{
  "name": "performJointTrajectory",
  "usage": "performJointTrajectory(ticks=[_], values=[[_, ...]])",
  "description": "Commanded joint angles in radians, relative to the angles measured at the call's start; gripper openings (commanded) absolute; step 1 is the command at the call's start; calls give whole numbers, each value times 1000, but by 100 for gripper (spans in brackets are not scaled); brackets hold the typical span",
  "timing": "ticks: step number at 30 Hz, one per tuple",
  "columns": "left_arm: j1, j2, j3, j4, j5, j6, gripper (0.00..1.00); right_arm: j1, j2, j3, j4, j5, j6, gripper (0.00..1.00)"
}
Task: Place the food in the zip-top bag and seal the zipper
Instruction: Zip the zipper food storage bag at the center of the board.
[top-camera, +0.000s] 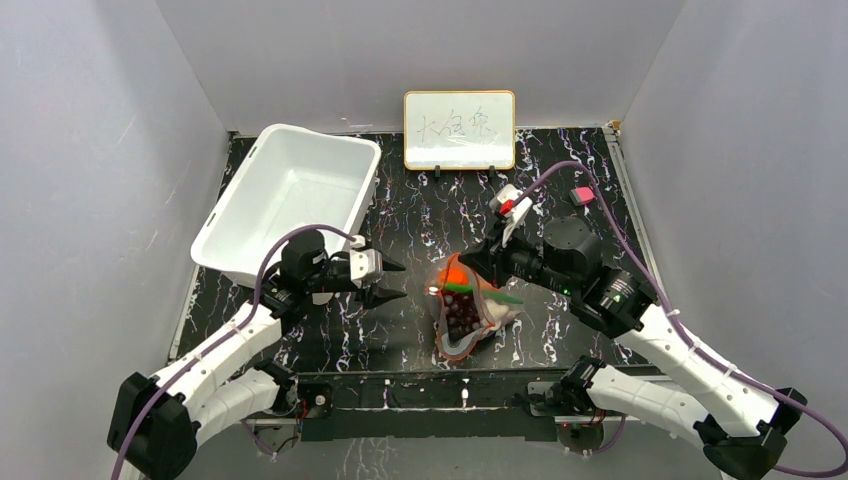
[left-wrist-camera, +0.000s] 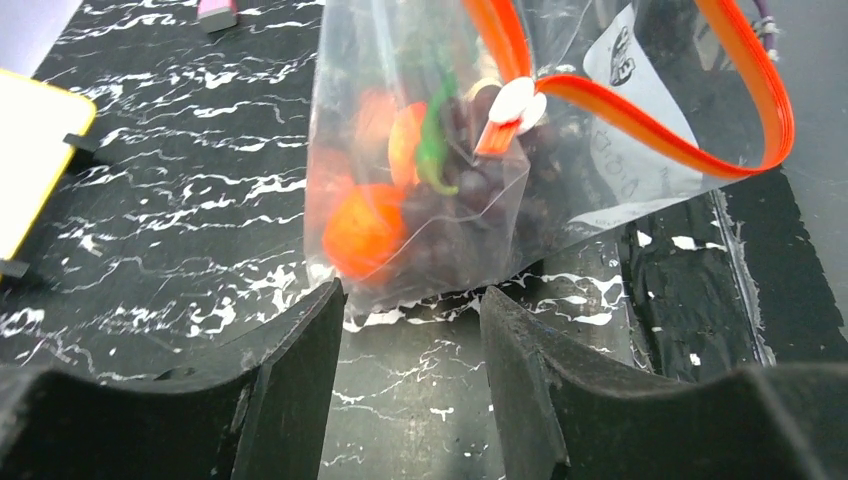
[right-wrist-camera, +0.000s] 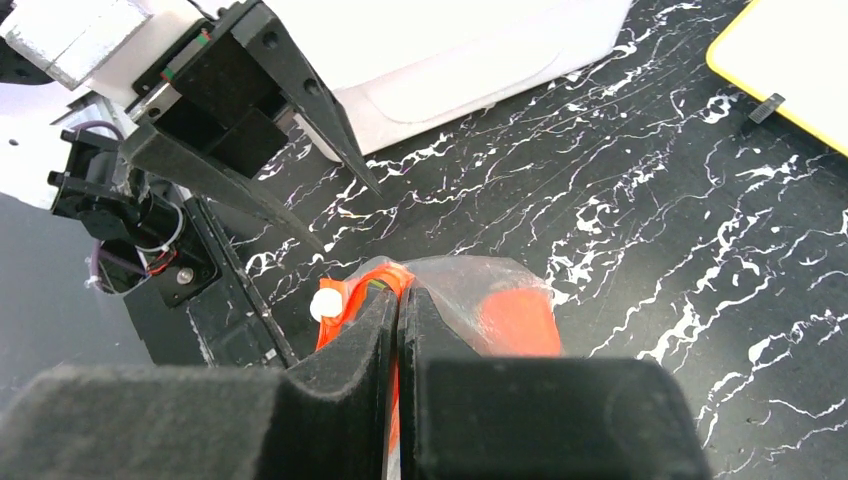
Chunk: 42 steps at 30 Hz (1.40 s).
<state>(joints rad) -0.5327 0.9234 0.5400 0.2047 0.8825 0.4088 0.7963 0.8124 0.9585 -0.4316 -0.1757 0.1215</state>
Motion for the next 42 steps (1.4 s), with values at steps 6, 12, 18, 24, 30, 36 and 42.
performJointTrajectory(ticks=[6, 12, 18, 24, 30, 36, 42], values=[[-75, 59, -6, 238, 116, 12, 48, -2, 26, -21, 149, -75, -4, 0], [-100, 81, -8, 240, 136, 24, 41, -2, 37, -32, 178, -58, 0, 0], [-112, 70, -10, 190, 168, 59, 42, -2, 75, -32, 195, -57, 13, 0], [-116, 56, -27, 191, 171, 68, 42, -2, 80, -40, 196, -54, 26, 0], [-122, -13, -11, 120, 134, 99, 44, -2, 88, -35, 194, -46, 32, 0], [-125, -85, 1, 78, 86, 121, 44, -2, 95, -30, 192, -43, 34, 0], [-130, -33, -16, 115, 98, 124, 37, -2, 101, -23, 189, -46, 37, 0]])
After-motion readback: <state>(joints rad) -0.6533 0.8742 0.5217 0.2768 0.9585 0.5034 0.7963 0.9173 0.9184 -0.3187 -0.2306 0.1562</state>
